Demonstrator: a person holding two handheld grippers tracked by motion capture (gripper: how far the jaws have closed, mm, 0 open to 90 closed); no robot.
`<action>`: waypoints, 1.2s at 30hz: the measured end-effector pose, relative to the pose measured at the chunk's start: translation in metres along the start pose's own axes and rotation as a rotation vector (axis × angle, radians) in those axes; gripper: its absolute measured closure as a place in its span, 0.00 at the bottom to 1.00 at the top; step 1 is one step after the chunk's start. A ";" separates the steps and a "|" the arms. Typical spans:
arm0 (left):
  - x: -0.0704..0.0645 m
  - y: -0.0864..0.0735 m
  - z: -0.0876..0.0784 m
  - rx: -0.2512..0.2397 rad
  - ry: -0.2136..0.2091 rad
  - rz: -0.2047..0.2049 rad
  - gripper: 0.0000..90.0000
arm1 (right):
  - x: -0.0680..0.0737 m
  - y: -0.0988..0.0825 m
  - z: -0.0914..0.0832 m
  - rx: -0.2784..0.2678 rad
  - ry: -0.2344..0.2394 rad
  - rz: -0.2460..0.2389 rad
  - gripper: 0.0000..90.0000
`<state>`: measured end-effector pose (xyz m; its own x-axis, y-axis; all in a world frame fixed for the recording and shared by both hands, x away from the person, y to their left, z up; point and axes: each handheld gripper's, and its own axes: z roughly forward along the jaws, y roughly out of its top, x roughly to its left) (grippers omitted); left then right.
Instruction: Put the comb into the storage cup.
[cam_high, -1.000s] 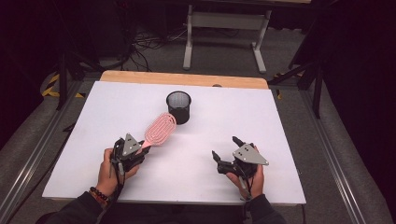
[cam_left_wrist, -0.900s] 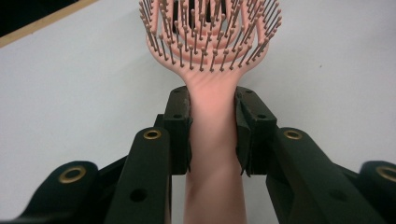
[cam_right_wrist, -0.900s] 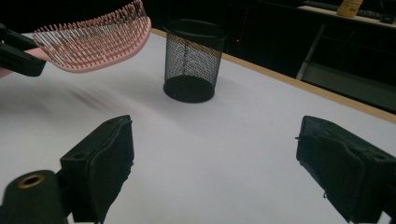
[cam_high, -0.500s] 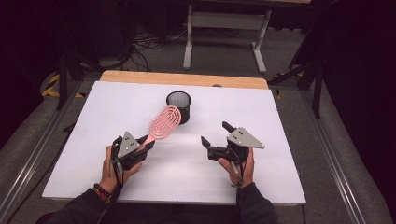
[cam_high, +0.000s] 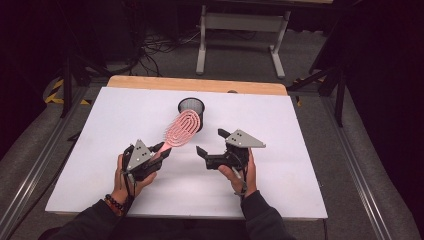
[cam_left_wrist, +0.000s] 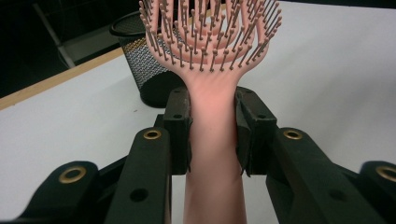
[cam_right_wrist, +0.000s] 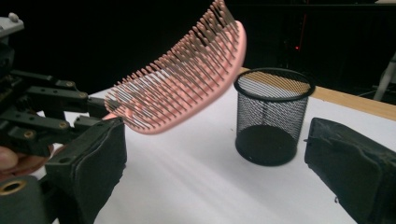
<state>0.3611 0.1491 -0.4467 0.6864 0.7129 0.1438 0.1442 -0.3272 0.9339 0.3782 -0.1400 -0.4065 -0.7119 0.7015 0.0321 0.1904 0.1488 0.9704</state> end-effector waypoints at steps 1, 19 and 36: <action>0.000 0.001 0.000 -0.005 0.001 0.010 0.77 | 0.001 0.001 0.001 -0.003 0.008 0.004 0.07; -0.030 0.009 0.016 -0.064 -0.039 0.052 0.77 | 0.008 0.009 0.011 -0.013 0.066 0.046 0.06; -0.045 0.007 0.026 -0.048 -0.029 0.089 0.77 | 0.027 0.004 0.006 -0.075 0.042 0.107 0.43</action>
<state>0.3498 0.0991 -0.4552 0.7155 0.6638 0.2179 0.0478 -0.3577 0.9326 0.3635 -0.1164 -0.4027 -0.7184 0.6803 0.1452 0.2169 0.0208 0.9760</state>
